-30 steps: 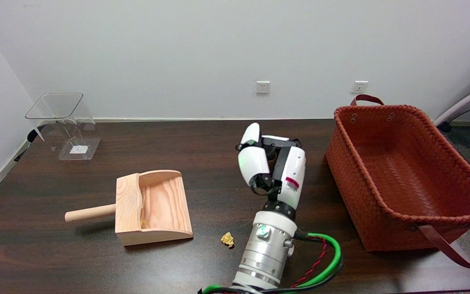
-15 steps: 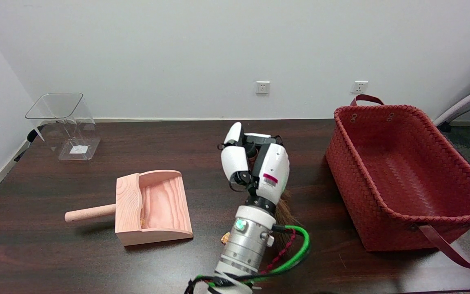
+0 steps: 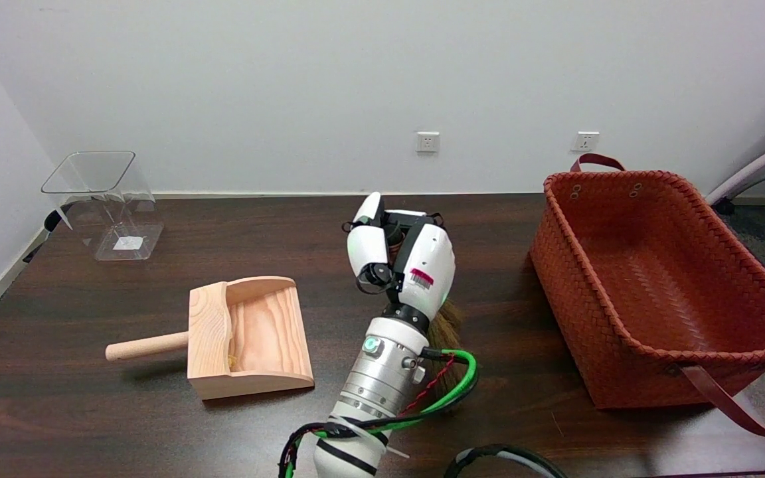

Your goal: Use the broom to sweep the yellow paper into the dustpan.

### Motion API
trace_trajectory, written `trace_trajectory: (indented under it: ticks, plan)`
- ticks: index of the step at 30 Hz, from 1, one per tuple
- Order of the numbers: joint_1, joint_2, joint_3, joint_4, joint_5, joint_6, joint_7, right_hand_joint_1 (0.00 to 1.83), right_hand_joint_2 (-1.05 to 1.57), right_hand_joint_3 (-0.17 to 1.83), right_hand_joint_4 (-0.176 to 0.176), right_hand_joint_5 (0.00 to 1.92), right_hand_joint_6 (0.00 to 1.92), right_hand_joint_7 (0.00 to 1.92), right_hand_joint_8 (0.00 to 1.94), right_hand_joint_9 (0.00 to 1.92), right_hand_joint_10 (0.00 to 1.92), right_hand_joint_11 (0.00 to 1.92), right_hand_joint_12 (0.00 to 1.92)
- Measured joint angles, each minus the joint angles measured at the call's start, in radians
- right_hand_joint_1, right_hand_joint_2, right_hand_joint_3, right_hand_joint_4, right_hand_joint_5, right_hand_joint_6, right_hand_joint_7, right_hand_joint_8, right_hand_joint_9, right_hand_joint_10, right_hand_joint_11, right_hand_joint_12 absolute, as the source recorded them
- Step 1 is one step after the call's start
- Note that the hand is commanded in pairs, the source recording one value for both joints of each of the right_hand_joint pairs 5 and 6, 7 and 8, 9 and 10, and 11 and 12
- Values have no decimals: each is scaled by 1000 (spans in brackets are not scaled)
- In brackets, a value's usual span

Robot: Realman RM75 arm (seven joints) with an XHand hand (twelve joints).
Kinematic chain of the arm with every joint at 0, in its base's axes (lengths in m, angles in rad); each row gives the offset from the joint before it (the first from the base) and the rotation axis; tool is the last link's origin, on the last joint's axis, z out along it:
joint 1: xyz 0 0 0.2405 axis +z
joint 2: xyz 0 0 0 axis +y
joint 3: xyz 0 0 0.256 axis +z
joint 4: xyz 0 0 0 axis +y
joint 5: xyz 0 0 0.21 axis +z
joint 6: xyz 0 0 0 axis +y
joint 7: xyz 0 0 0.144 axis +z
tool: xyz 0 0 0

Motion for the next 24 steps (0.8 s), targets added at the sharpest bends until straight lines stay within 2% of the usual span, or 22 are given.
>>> trace_trajectory:
  ticks: [11,24]
  plan:
    - [12,-25,-5,-24,81,4,16,937,1571,451,0,1920,1920,1920,1920,1920,1920,1920,1920]
    - [26,-40,-6,-101,137,-10,110,886,1571,366,0,1920,1920,1920,1920,1920,1920,1920,1920]
